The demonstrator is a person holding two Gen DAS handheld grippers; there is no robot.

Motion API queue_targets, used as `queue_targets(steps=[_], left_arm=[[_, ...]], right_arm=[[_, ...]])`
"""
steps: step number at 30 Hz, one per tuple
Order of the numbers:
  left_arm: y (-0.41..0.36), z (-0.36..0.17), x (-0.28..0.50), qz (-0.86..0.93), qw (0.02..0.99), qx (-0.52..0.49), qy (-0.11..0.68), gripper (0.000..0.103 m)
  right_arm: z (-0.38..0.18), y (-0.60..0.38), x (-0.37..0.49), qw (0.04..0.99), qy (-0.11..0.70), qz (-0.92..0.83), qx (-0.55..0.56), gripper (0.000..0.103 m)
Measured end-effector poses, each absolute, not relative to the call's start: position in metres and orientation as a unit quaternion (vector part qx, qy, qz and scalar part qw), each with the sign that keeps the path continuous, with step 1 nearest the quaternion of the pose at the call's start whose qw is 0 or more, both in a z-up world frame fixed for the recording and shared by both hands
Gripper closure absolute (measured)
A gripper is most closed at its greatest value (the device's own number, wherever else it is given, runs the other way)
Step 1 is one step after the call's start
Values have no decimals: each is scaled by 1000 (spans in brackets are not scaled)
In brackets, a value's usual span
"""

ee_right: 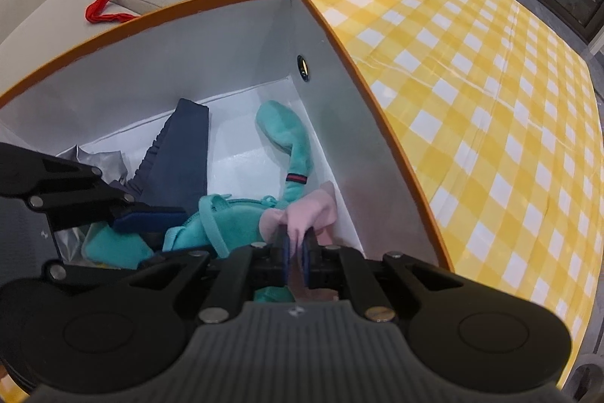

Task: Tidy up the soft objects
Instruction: 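Lower both tools into the box and open them to release the items, then withdraw both tools from the box toward the white packet on the table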

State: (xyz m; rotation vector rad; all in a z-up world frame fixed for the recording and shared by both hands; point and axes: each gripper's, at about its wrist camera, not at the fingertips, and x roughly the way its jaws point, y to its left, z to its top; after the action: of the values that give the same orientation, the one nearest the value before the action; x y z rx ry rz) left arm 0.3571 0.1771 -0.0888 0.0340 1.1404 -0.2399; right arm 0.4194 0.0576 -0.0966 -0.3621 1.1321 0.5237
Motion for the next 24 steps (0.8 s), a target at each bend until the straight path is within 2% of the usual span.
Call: queue_targets(steps=[1, 2, 3, 5, 7, 9, 15, 24], left_arm=[[177, -89, 356, -113, 834, 19, 539, 44], [177, -88, 354, -112, 835, 24, 539, 34], [177, -87, 352, -111, 836, 27, 537, 31], [180, -84, 350, -106, 835, 27, 539, 31], [184, -78, 348, -105, 833, 22, 542, 31], [188, -68, 344, -102, 838, 19, 535, 30], [205, -29, 327, -84, 853, -13, 515, 24], [206, 21, 282, -77, 871, -23, 484, 22]], right_arm=[[-97, 59, 418, 795, 527, 247, -170, 78], [-96, 60, 416, 795, 525, 249, -174, 73], [-95, 62, 414, 797, 522, 248, -178, 69], [-93, 63, 411, 797, 520, 247, -182, 67], [-88, 63, 408, 799, 518, 250, -175, 57], [-80, 59, 406, 804, 516, 248, -160, 53], [-41, 51, 393, 815, 503, 244, -154, 51], [34, 27, 346, 836, 465, 239, -165, 48]])
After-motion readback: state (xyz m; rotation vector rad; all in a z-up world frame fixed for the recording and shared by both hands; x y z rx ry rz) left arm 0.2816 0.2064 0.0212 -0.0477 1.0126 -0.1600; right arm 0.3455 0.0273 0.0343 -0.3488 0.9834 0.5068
